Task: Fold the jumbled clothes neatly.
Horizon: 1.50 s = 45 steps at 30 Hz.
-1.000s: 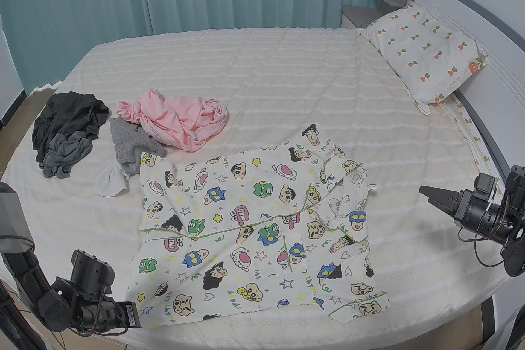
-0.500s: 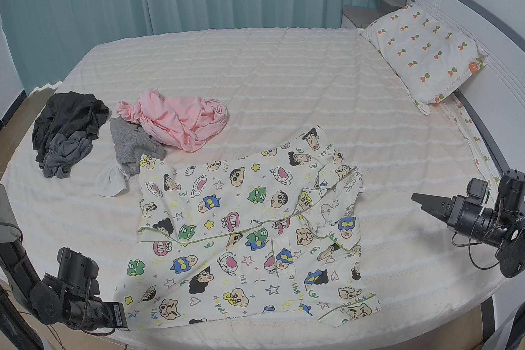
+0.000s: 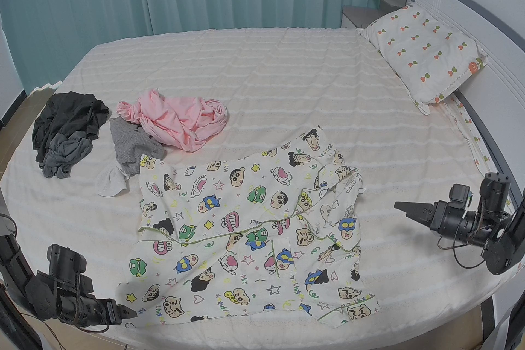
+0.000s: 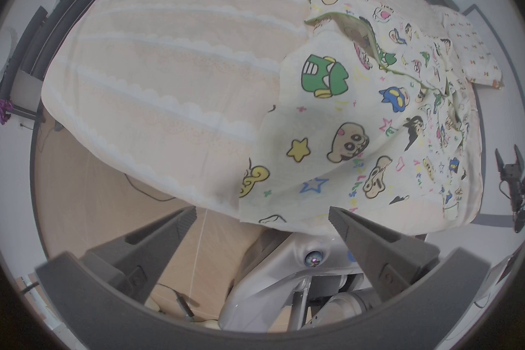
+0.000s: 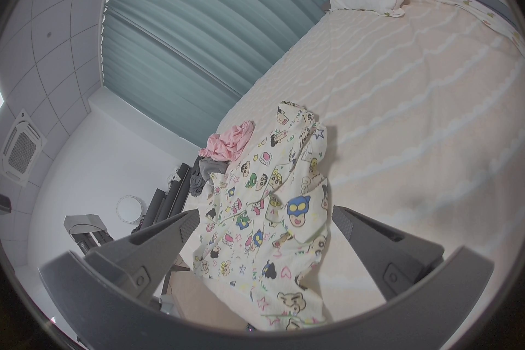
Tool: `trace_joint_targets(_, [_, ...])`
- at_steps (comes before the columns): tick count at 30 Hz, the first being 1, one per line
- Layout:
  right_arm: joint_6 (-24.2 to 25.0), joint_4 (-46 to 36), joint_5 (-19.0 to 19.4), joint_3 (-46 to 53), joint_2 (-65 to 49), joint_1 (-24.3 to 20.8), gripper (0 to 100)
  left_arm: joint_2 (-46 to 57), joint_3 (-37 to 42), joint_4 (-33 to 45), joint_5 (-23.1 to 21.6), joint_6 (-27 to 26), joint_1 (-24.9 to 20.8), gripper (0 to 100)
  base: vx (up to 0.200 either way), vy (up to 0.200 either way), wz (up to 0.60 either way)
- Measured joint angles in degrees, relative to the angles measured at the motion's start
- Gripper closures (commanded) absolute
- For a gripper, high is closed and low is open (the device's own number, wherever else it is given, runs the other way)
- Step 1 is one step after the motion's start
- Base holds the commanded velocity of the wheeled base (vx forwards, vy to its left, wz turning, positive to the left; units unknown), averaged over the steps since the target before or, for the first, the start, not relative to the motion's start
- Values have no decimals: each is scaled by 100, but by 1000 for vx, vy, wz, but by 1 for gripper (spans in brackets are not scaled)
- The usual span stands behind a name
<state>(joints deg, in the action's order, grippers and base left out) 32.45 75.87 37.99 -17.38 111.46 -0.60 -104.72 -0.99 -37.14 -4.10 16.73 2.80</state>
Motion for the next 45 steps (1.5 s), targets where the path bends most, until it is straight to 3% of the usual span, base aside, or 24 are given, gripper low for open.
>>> trace_joint_targets(7, [162, -321, -859, -1362, 666, -527, 0, 423, 2, -530, -1114, 528, 367, 0, 0, 0, 0])
trace_joint_targets(15, [-21, -2760, -1424, -3062, 1206, -957, 0, 1335, 0, -1126, -2039, 2135, 568, 0, 0, 0, 0])
trace_joint_targets(20, [-347, -3419, -1990, -3864, 1538, -1097, 0, 2133, 0, -1280, -2606, 2851, 610, 0, 0, 0, 0])
trace_joint_targets(34, [-489, -3827, -2206, -4500, 2057, -1869, 0, 2631, -2, -1236, -2736, 2975, 631, 0, 0, 0, 0])
trace_joint_targets(45, [-495, -3816, -2321, -4973, 2327, -2167, 0, 2504, -2, -1231, -2738, 2975, 631, 0, 0, 0, 0])
